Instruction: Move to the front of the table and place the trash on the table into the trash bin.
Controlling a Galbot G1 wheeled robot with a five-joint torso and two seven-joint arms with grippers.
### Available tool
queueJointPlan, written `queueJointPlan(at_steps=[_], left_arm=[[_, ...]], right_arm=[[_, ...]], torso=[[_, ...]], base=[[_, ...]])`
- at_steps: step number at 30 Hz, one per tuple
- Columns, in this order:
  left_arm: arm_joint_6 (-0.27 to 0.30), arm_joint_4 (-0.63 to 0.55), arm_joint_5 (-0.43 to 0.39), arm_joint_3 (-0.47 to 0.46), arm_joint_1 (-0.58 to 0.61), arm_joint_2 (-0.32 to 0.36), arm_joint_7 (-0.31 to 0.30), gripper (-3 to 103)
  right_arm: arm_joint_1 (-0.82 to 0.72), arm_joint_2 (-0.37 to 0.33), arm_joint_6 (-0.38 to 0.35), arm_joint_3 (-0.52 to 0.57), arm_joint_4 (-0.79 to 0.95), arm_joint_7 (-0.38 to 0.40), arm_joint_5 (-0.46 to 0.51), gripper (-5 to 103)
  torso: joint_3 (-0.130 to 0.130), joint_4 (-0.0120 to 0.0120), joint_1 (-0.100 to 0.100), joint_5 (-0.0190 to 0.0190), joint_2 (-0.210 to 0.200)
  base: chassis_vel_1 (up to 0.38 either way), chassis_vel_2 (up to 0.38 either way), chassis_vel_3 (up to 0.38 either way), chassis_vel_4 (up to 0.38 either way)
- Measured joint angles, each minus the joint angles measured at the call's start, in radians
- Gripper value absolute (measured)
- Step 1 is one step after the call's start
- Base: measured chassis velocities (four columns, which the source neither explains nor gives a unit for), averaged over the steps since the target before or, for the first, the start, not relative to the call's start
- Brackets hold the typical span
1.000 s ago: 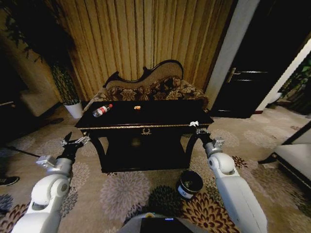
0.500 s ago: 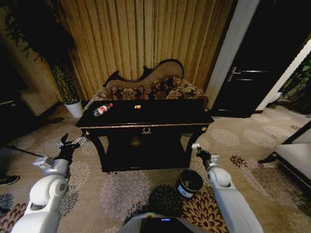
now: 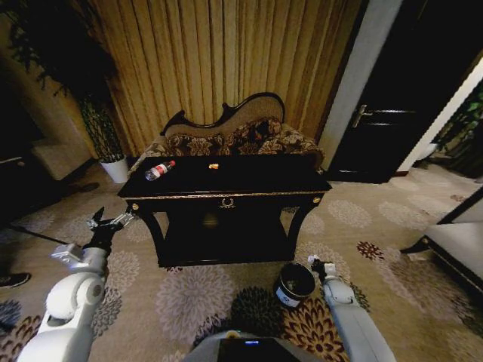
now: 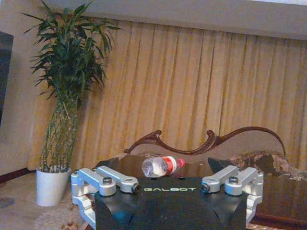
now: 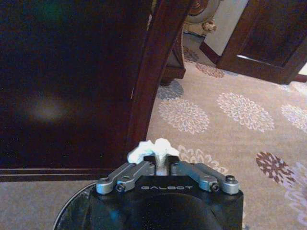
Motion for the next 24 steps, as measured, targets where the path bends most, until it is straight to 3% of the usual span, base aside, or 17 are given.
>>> queueJointPlan(at_steps=[7,9,10,13,15,16,20,24], left_arm=[[-0.001,0.002,0.0,0.0,0.002,0.001,0.001,100],[-0.002,0.004,-0.001,-0.003,0.002,0.003,0.002,100],[-0.002,0.004,-0.001,-0.003,0.002,0.003,0.002,100],[-0.005,0.006,-0.001,-0.004,0.002,0.004,0.002,100],[-0.006,0.007,-0.001,-0.002,0.001,0.002,0.002,100],[-0.006,0.007,-0.001,-0.002,0.001,0.002,0.002,100],[-0.006,0.008,0.007,0.008,-0.002,-0.002,0.002,100],[-0.007,0.007,0.012,0.01,-0.002,-0.003,0.002,100]], right_arm=[[0.005,0.005,0.0,-0.003,0.008,0.0,-0.021,33],[0.008,0.006,0.0,-0.004,0.01,0.0,-0.02,44],[0.008,0.006,0.0,-0.004,0.01,0.0,-0.02,44],[0.009,0.008,0.007,-0.004,0.019,0.0,-0.011,60],[-0.007,0.007,0.067,-0.009,0.116,0.0,0.095,77],[-0.007,0.007,0.067,-0.009,0.116,0.0,0.095,77],[-0.029,0.007,0.116,-0.033,0.34,0.001,0.274,97],[-0.046,0.007,0.116,-0.052,0.465,0.001,0.302,100]], torso=[[0.0,-0.0001,0.0,0.0002,0.0],[0.0,-0.0001,0.0,0.0001,0.0],[0.0,-0.0001,0.0,0.0001,0.0],[0.0,-0.0002,0.0,0.0001,0.0],[0.0,-0.0003,0.0,0.0003,0.0],[0.0,-0.0003,0.0,0.0003,0.0],[0.0,0.0001,0.0,-0.0001,0.0],[0.0,-0.0001,0.0,-0.0001,0.0]], base=[[0.0,0.0,0.0,0.0],[0.0,0.0,0.0,0.0],[0.0,0.0,0.0,0.0],[0.0,0.0,0.0,0.0],[0.0,0.0,0.0,0.0],[0.0,0.0,0.0,0.0],[0.0,0.0,0.0,0.0],[0.0,0.0,0.0,0.0]])
